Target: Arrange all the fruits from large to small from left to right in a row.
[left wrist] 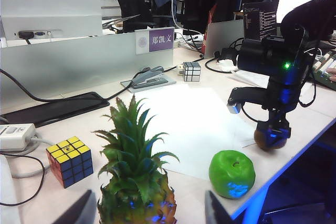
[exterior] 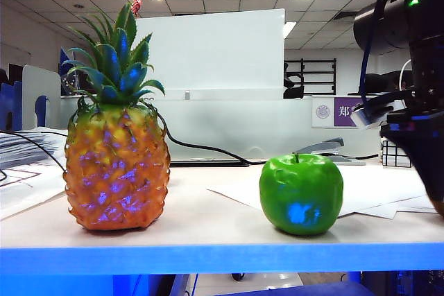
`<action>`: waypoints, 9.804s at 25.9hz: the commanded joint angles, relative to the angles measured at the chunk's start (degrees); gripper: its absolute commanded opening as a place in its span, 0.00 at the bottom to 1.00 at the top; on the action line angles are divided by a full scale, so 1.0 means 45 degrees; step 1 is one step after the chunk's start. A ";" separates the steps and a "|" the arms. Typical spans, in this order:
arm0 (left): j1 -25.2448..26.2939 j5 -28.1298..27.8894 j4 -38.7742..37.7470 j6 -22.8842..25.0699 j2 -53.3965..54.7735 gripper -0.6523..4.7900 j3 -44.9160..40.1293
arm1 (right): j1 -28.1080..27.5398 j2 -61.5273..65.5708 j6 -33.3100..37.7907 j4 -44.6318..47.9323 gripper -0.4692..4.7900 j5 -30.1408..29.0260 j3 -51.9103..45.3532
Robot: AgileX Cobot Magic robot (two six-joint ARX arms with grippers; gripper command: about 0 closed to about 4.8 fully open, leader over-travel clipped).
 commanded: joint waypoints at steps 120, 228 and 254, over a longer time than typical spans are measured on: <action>-0.0525 -0.6275 0.1355 -0.0578 -0.0024 0.11 -0.1253 | -0.1443 -2.0405 0.3254 0.7048 0.08 -0.2584 -1.1298; 0.1345 -0.6606 0.5843 -0.0767 -0.0034 0.11 -0.5955 | -0.5255 -2.0609 0.4585 1.1560 0.08 -0.2540 -1.4022; 0.1345 -0.6606 0.5843 -0.0767 -0.0034 0.11 -0.5955 | -0.5241 -2.0614 0.2472 1.2114 0.08 -0.2579 -1.4061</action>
